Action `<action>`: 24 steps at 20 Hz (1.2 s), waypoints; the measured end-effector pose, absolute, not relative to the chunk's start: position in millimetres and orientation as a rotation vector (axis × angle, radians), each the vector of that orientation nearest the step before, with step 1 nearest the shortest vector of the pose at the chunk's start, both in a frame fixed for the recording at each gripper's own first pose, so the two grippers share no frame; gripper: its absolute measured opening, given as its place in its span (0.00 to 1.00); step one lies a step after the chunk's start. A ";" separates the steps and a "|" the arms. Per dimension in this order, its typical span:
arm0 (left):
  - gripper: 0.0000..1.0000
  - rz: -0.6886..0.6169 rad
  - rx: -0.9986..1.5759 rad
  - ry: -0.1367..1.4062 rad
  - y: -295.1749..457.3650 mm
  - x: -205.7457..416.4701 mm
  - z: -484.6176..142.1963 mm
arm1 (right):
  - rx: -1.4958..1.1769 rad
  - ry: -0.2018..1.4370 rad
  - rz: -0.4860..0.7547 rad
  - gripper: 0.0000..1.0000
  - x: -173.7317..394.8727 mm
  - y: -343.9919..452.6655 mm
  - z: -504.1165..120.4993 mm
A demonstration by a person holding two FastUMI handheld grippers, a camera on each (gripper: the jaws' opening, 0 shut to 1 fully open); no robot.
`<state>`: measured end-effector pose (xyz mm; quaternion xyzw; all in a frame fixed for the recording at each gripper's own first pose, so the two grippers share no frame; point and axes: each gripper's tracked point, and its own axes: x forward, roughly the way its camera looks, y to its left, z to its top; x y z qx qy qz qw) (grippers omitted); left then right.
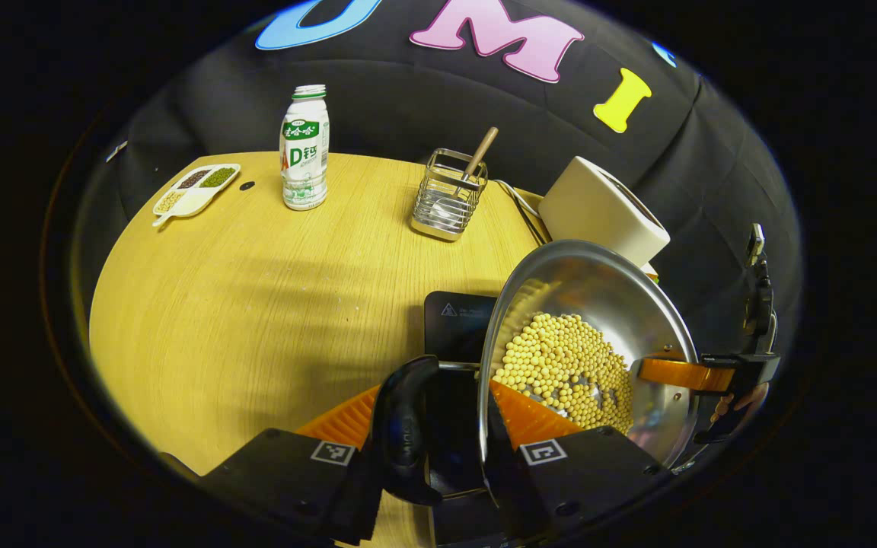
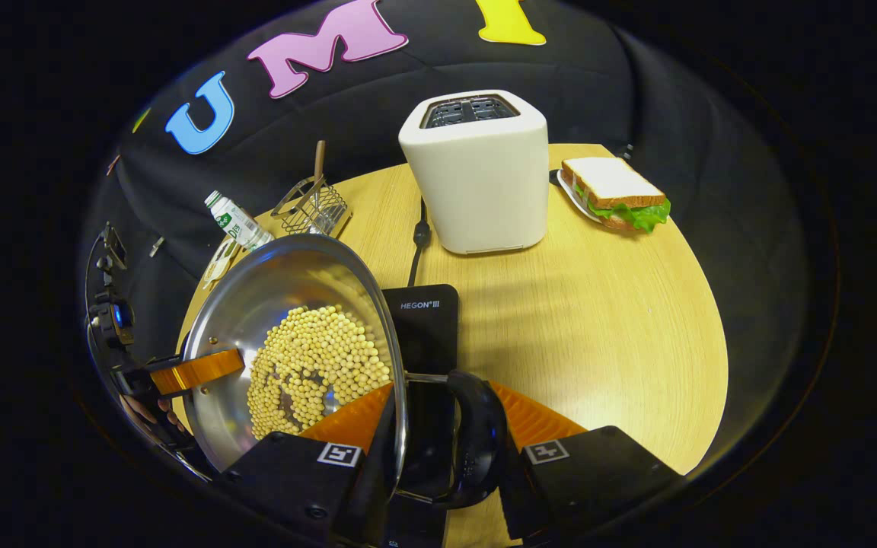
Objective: First push the handle of the pot to place it horizontally, then grasp the pot with both hands and set it on the induction cooktop.
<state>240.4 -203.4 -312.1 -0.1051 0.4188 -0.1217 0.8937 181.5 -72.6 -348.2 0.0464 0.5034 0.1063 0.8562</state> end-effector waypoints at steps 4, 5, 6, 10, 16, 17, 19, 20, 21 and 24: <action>0.64 -0.237 -0.234 0.890 -203.5 237.7 -313.2 | 0.111 1.059 0.232 0.63 182.3 -72.0 -348.3; 0.64 -0.236 -0.232 0.897 -203.3 237.1 -313.4 | 0.112 1.058 0.233 0.63 182.6 -72.9 -348.5; 0.64 -0.232 -0.228 0.903 -203.8 235.9 -313.9 | 0.113 1.059 0.232 0.63 182.1 -72.6 -348.5; 0.69 -0.201 -0.182 0.927 -201.9 225.7 -311.6 | 0.118 1.101 0.229 0.75 169.7 -74.5 -348.9; 0.96 -0.234 -0.098 0.813 -195.2 205.6 -263.8 | 0.113 0.989 0.155 0.99 154.9 -90.3 -301.3; 0.95 -0.234 -0.091 0.785 -192.3 200.1 -252.0 | 0.117 0.963 0.141 0.99 152.0 -91.8 -289.4; 0.96 -0.230 -0.056 0.708 -182.8 189.5 -225.6 | 0.119 0.903 0.105 0.99 145.4 -98.5 -263.2; 0.96 -0.230 -0.047 0.660 -179.1 183.5 -209.3 | 0.121 0.867 0.093 0.99 142.1 -99.5 -248.9; 0.96 -0.227 -0.045 0.612 -175.1 176.0 -192.9 | 0.121 0.830 0.084 0.99 138.7 -99.6 -234.7; 0.95 -0.203 -0.043 0.459 -159.2 152.3 -137.5 | 0.075 0.715 0.060 0.99 123.2 -102.4 -192.1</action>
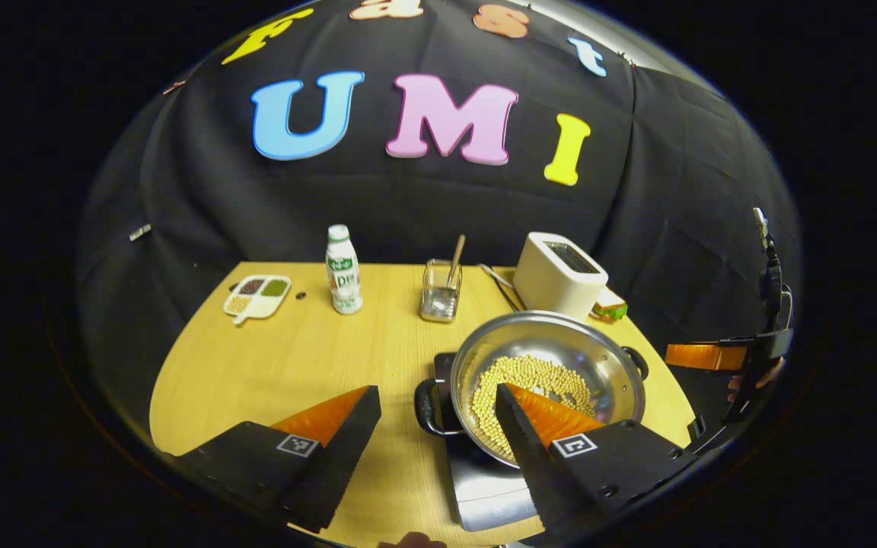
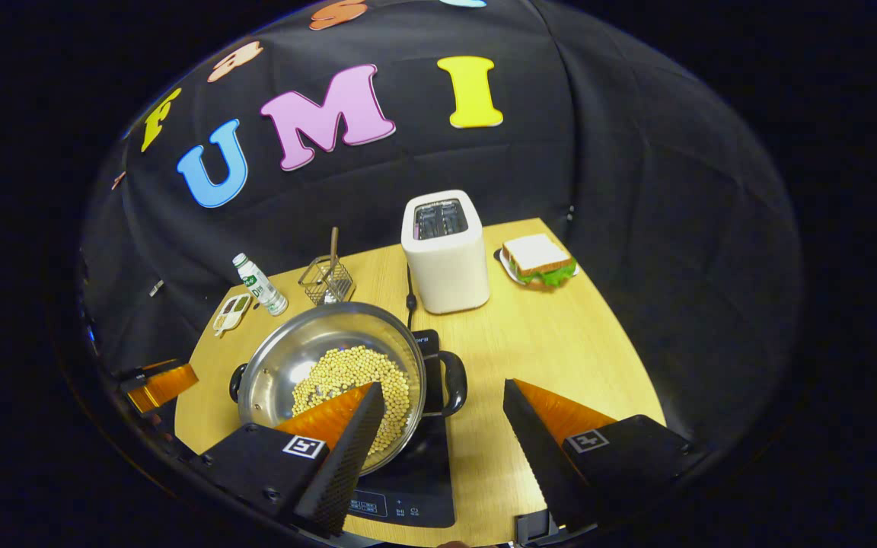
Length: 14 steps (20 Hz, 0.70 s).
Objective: First push the handle of the pot to place it horizontally, then grasp the pot with both hands and set it on the induction cooktop.
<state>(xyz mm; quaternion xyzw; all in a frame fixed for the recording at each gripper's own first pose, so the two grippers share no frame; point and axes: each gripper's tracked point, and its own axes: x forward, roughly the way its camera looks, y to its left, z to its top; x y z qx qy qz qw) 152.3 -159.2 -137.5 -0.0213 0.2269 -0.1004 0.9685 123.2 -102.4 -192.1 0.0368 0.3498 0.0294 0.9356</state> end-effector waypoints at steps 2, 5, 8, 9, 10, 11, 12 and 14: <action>0.95 -0.178 -0.028 0.355 -147.6 133.5 -101.5 | 0.040 0.627 0.055 0.99 111.8 -97.8 -160.3; 0.95 -0.121 -0.025 0.208 -129.3 98.8 -51.2 | 0.017 0.495 0.053 0.98 96.9 -87.1 -118.3; 0.95 -0.057 -0.036 0.132 -106.8 63.5 -33.2 | 0.003 0.358 0.067 0.99 73.9 -74.8 -83.9; 0.95 -0.039 -0.050 0.128 -101.9 53.8 -38.0 | -0.001 0.311 0.073 0.99 66.4 -71.0 -73.7; 0.95 -0.025 -0.071 0.126 -96.7 44.1 -40.8 | -0.009 0.268 0.079 0.98 57.7 -67.6 -63.8; 0.95 -0.006 -0.093 0.123 -90.1 34.6 -42.9 | -0.014 0.228 0.083 0.98 49.6 -64.7 -55.0; 0.95 0.014 -0.113 0.115 -79.8 25.7 -44.0 | -0.017 0.190 0.085 0.99 41.8 -63.1 -46.9; 0.95 0.059 -0.142 0.095 -63.4 9.1 -44.4 | -0.021 0.139 0.070 0.99 26.1 -63.3 -38.3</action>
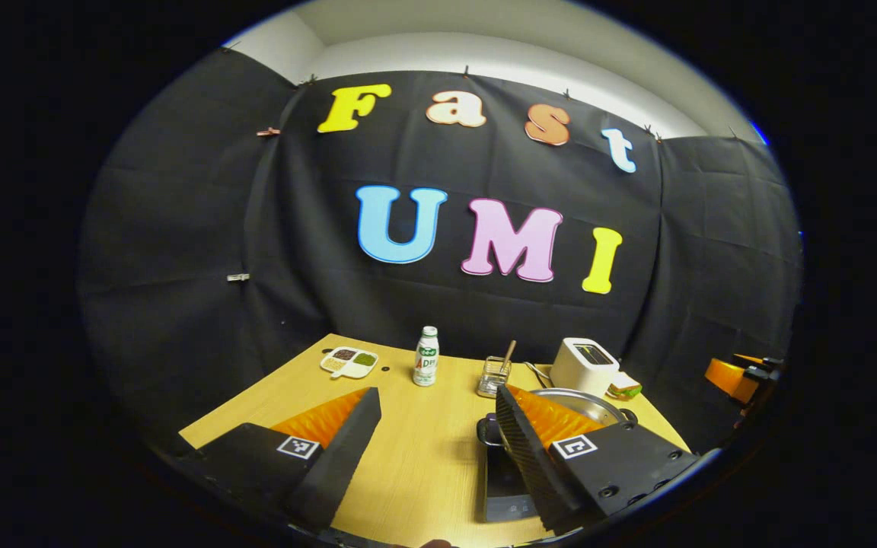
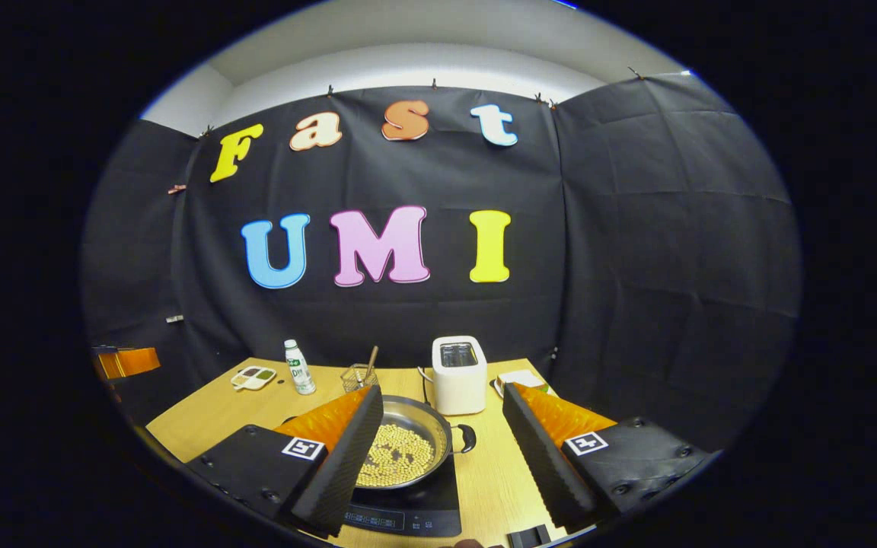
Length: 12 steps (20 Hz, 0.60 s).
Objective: First push the handle of the pot to place it horizontally, then grasp the pot with both hands and set it on the induction cooktop.
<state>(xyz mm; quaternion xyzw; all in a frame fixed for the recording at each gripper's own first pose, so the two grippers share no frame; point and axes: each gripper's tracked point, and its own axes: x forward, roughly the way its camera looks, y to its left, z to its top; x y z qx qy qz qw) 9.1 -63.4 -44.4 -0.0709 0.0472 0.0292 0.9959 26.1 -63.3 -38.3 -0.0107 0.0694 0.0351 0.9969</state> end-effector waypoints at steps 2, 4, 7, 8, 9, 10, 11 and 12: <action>0.95 0.106 -0.154 0.092 -49.1 -4.2 -52.9 | -0.048 0.094 0.060 0.99 10.8 -67.8 -32.7; 0.95 0.144 -0.154 0.129 -40.2 -18.1 -75.4 | -0.073 0.048 0.042 0.99 -0.2 -75.2 -28.2; 0.95 0.163 -0.149 0.160 -38.4 -32.9 -97.7 | -0.054 0.076 0.034 0.98 -12.6 -77.1 -43.5; 0.95 0.165 -0.150 0.156 -39.7 -37.0 -99.8 | -0.042 0.099 0.031 0.98 -14.3 -78.8 -49.4; 0.95 0.166 -0.151 0.144 -42.5 -40.6 -97.9 | -0.030 0.114 0.029 0.98 -16.6 -78.7 -52.6; 0.95 0.163 -0.147 0.132 -45.0 -43.6 -96.5 | -0.025 0.120 0.031 0.99 -16.5 -77.8 -53.5; 0.95 0.155 -0.140 0.122 -48.8 -43.3 -93.6 | -0.027 0.125 0.032 0.98 -16.2 -76.7 -54.5; 0.95 0.142 -0.135 0.119 -54.1 -42.9 -93.3 | -0.034 0.135 0.039 0.98 -15.8 -74.3 -58.3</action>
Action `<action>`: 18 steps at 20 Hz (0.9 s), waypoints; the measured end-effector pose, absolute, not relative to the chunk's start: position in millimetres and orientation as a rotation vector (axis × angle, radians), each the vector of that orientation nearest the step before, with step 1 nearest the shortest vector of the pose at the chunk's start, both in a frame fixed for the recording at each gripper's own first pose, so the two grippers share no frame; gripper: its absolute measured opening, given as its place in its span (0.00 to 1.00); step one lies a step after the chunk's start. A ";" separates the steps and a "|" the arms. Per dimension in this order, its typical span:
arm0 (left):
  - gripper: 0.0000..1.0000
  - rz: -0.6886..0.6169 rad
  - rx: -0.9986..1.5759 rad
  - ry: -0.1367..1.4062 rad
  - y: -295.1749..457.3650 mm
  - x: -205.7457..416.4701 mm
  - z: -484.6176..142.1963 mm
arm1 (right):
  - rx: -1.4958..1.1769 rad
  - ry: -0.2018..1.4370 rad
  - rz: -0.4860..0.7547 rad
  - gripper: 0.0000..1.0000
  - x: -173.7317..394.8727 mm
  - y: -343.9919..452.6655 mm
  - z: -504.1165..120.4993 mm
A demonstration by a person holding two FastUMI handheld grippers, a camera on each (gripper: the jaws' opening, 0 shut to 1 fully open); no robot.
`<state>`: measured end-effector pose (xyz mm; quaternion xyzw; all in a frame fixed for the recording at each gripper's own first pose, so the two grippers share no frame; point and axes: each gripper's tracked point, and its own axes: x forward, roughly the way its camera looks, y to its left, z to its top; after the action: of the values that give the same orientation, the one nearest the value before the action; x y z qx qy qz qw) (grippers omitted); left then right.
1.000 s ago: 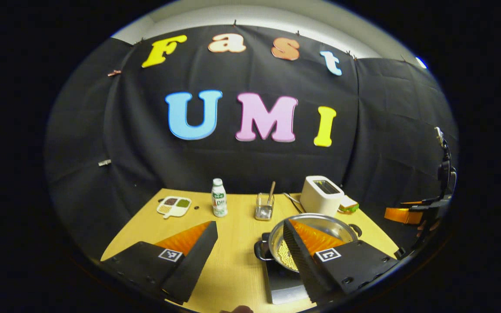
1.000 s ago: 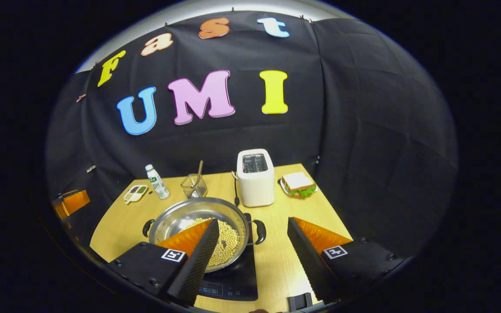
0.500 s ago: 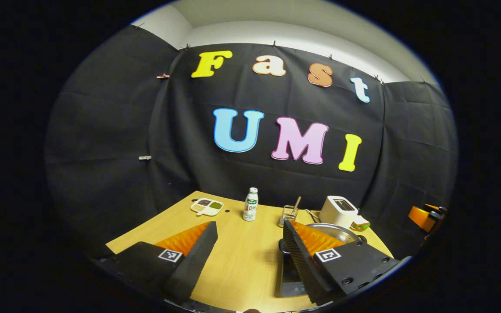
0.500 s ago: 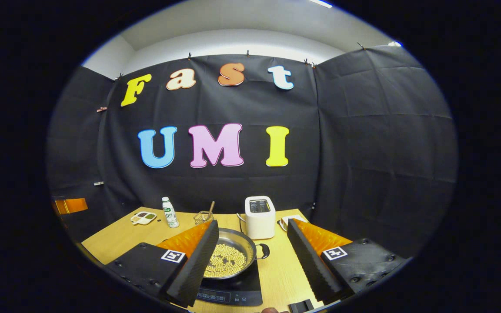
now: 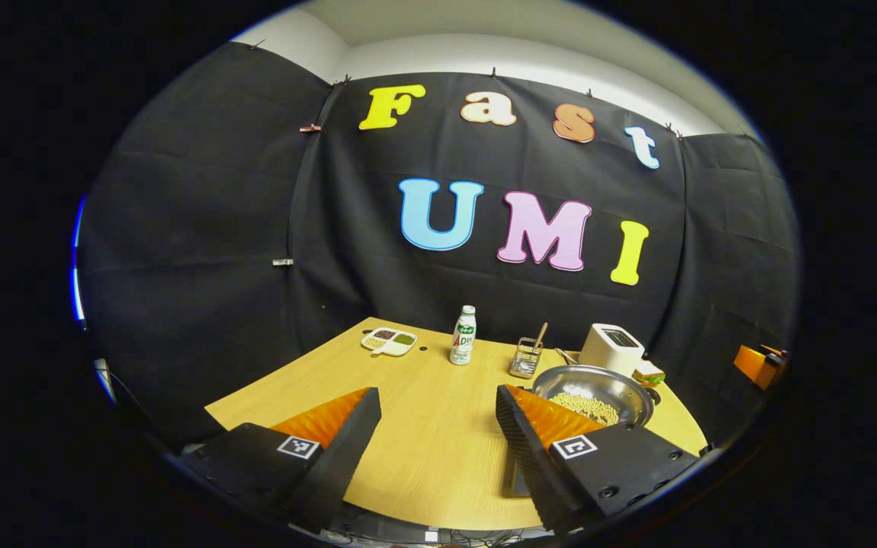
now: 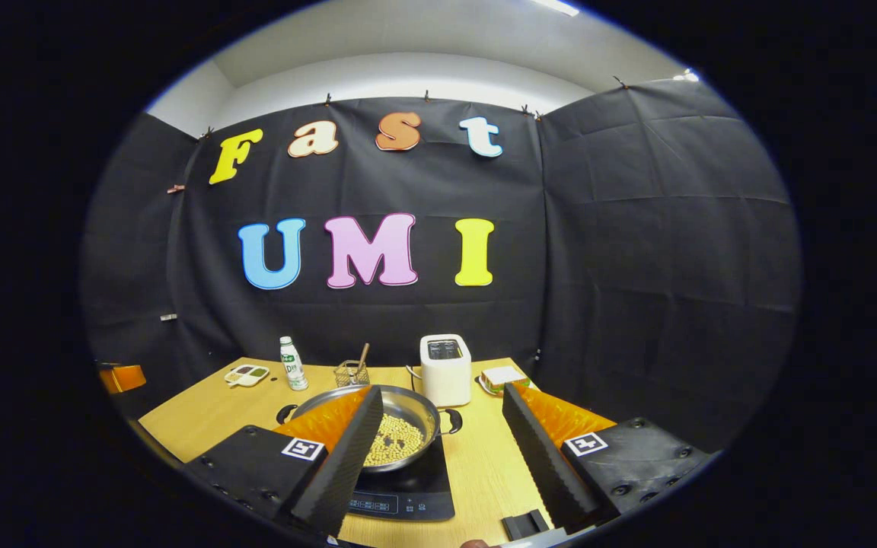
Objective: First push the handle of the pot to place it horizontally, then grasp the pot with both hands and set it on the induction cooktop.
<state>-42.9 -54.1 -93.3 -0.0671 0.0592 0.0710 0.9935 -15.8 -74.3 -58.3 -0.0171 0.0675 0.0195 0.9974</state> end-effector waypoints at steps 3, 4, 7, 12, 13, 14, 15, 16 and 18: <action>0.95 0.104 -0.123 0.104 -67.0 -35.8 -88.4 | -0.052 0.150 0.065 0.99 -12.8 -63.8 -61.6; 0.95 0.102 -0.113 0.099 -68.1 -34.6 -86.1 | -0.058 0.154 0.073 0.98 -10.3 -60.9 -62.4; 0.95 0.082 -0.067 0.060 -76.1 -30.7 -73.7 | -0.062 0.193 0.102 0.98 -8.4 -50.9 -69.9; 0.95 0.020 -0.022 0.014 -93.8 -21.3 -54.6 | -0.042 0.181 0.096 0.98 -1.1 -52.1 -50.3; 0.95 0.009 -0.033 0.016 -97.2 -18.4 -55.0 | -0.039 0.186 0.096 0.98 0.3 -52.6 -49.0; 0.95 0.001 -0.045 0.014 -100.6 -16.6 -53.6 | -0.035 0.191 0.097 0.98 -0.1 -54.4 -48.6; 0.95 0.000 -0.052 0.008 -101.6 -13.7 -51.0 | -0.031 0.187 0.089 0.98 1.2 -58.6 -45.5; 0.95 0.006 -0.051 0.005 -101.6 -11.0 -48.8 | -0.024 0.178 0.083 0.98 3.3 -64.7 -43.0; 0.95 0.016 -0.040 0.005 -104.7 -6.2 -46.7 | -0.004 0.193 0.066 0.98 7.6 -73.1 -47.6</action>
<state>-6.2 -104.7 -46.7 -0.0202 0.0027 0.0082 0.9998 7.6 -73.1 -47.6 -0.0022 0.0963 0.0332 0.9948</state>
